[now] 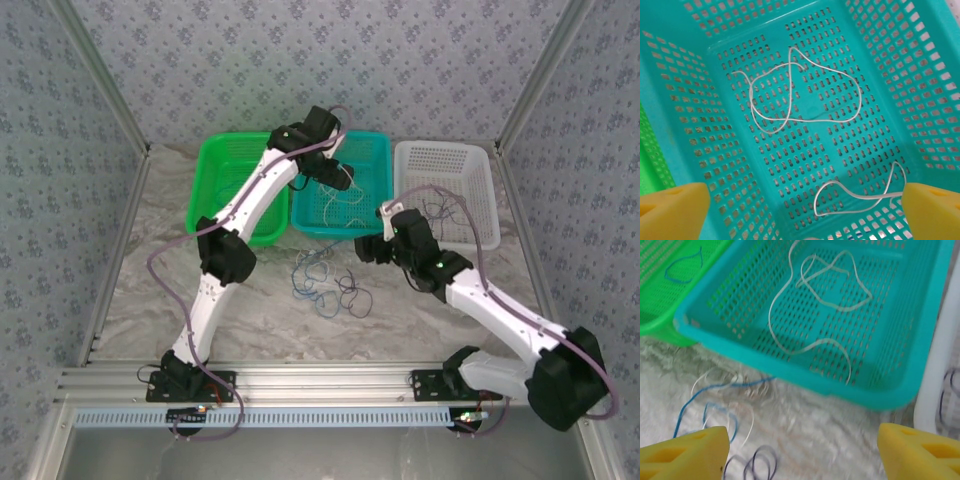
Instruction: Untangle the cables
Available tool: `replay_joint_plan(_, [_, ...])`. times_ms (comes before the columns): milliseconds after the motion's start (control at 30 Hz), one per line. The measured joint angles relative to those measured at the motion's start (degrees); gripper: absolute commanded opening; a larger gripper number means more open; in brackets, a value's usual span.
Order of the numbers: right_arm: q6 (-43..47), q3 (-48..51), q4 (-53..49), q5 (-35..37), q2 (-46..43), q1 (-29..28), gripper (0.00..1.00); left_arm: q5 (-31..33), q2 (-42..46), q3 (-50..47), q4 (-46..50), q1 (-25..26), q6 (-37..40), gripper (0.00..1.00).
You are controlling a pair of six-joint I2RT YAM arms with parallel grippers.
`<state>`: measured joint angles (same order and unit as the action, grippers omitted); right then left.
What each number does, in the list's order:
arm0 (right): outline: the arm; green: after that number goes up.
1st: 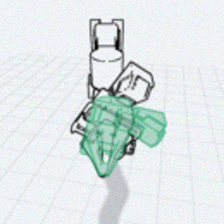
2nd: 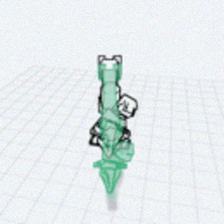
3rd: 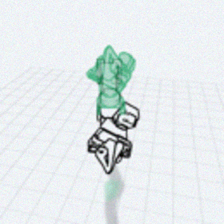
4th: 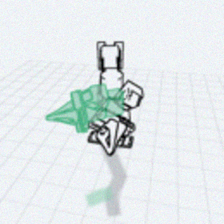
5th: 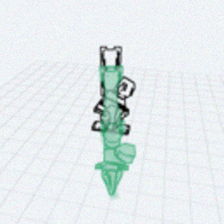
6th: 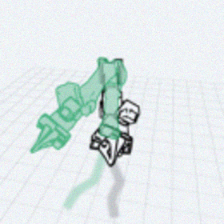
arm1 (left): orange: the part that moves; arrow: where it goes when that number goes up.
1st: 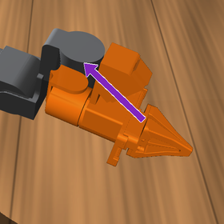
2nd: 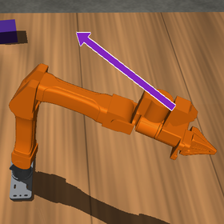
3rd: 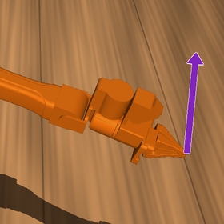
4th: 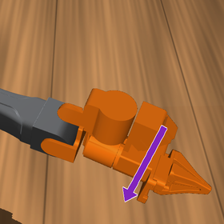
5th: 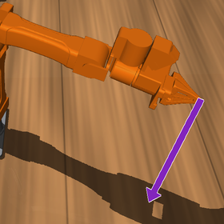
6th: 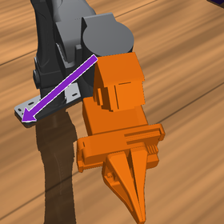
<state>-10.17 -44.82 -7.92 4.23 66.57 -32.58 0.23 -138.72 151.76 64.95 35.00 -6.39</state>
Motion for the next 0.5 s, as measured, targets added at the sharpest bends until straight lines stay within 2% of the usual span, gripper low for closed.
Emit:
replay_joint_plan(167, [6.51,-3.23,5.51,-1.90,7.54,2.38,0.72,-1.88,1.49,-0.52,1.05,0.00,1.60,0.97])
replay_joint_plan(500, [16.33,-15.19,6.62,-6.25,15.28,4.22,0.65,-4.00,3.37,-3.41,1.36,0.00,4.61,0.97])
